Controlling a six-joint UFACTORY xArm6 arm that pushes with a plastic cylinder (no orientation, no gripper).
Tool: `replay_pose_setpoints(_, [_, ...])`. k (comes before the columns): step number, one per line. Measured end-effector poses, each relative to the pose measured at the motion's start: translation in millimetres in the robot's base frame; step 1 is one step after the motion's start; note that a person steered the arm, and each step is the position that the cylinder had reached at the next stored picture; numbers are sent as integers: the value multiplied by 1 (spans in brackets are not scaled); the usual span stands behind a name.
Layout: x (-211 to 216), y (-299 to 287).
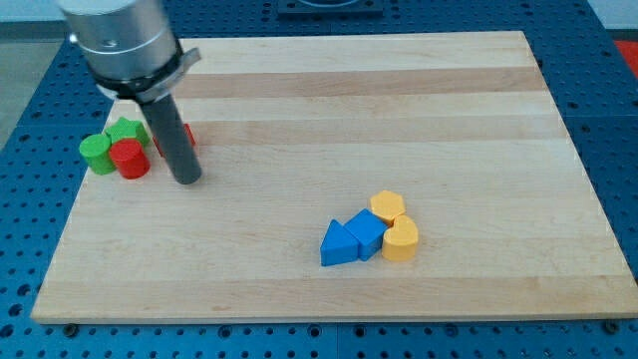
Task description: Move the red star right to the green star
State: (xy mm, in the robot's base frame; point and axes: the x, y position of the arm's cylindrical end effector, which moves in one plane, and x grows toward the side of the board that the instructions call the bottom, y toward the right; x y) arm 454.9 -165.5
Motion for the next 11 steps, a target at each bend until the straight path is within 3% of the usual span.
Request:
replay_pose_setpoints(3, [-19, -25])
replay_pose_setpoints(6, [-35, 39])
replay_pose_setpoints(11, [-43, -20])
